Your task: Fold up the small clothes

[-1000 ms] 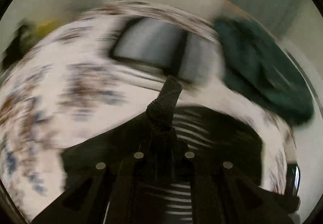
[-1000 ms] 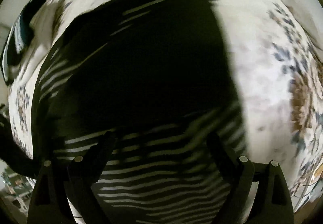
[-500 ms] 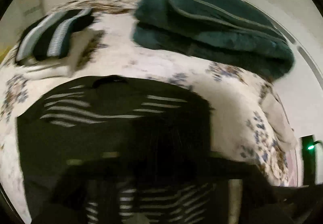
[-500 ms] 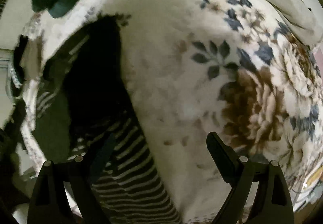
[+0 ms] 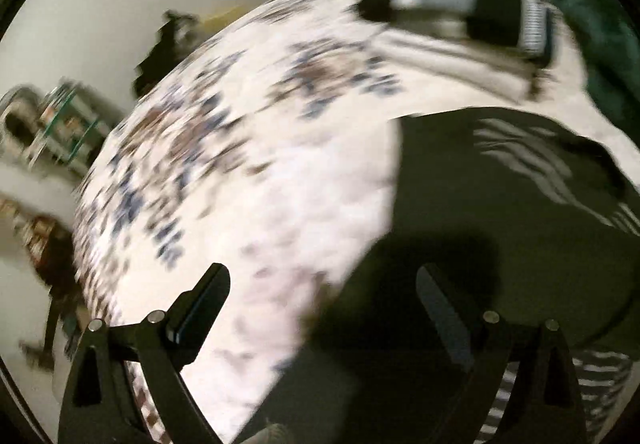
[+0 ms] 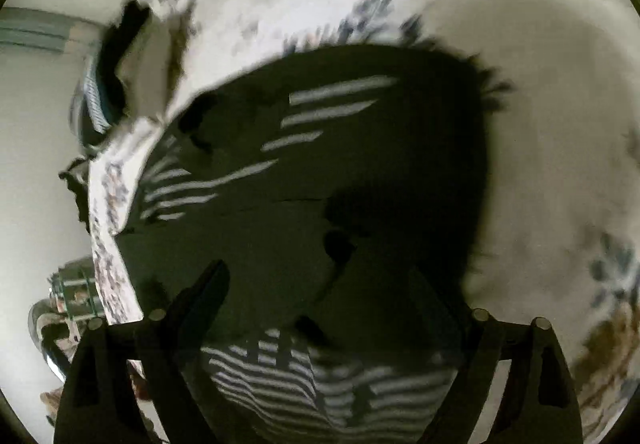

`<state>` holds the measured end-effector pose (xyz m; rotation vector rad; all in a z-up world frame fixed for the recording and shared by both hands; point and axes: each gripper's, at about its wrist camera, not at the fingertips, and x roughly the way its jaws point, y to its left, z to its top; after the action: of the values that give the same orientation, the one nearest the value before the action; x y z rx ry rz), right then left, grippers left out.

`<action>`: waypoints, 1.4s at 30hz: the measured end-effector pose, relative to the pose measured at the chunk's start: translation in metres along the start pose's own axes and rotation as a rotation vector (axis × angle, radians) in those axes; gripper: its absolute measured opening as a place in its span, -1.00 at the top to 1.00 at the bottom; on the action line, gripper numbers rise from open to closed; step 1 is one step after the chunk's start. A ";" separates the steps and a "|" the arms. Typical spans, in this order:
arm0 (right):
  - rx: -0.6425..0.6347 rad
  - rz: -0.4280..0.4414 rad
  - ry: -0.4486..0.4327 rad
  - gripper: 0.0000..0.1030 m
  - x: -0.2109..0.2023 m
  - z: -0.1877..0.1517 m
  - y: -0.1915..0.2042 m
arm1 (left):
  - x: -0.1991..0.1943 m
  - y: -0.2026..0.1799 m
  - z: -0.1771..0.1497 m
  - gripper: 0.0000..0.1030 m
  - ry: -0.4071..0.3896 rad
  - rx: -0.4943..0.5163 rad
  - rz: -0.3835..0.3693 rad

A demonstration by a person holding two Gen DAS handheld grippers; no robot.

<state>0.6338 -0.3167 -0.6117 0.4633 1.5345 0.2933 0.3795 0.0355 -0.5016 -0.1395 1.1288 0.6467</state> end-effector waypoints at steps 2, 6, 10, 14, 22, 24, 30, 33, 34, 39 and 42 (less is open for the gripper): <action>-0.007 -0.043 0.074 0.06 0.038 0.006 0.009 | 0.008 0.015 -0.006 -0.85 0.024 -0.039 0.012; -0.045 -0.086 -0.004 0.89 0.034 0.001 0.024 | 0.017 0.027 -0.013 -0.85 0.056 -0.087 0.005; -0.070 -0.114 -0.226 0.89 -0.035 -0.020 0.029 | 0.017 0.028 -0.010 -0.85 0.049 -0.115 -0.022; -0.081 -0.240 -0.230 0.88 -0.040 -0.035 0.005 | 0.022 0.020 -0.005 -0.85 0.050 -0.105 -0.055; -0.056 -0.224 -0.115 0.04 -0.045 -0.033 0.011 | 0.038 0.015 0.007 -0.85 0.103 -0.132 -0.187; -0.069 -0.132 -0.145 -0.05 -0.051 -0.024 0.041 | 0.047 0.019 0.008 -0.85 0.134 -0.180 -0.276; -0.323 0.068 0.072 -0.05 0.047 0.016 0.175 | 0.083 0.008 0.017 -0.07 0.221 -0.266 -0.533; -0.416 0.125 0.179 -0.05 0.108 0.033 0.236 | 0.094 -0.007 0.022 0.37 0.217 -0.221 -0.534; -0.427 0.138 0.212 -0.05 0.126 0.037 0.251 | 0.097 -0.010 0.022 0.67 0.203 -0.208 -0.540; -0.457 0.207 0.310 -0.05 0.175 0.039 0.302 | 0.095 -0.007 0.017 0.98 0.148 -0.203 -0.565; -0.520 0.183 0.252 0.95 0.176 0.028 0.313 | 0.094 -0.003 0.013 0.98 0.142 -0.221 -0.581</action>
<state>0.6988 0.0370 -0.6233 0.1549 1.5855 0.8950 0.4167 0.0765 -0.5782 -0.6845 1.0804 0.2395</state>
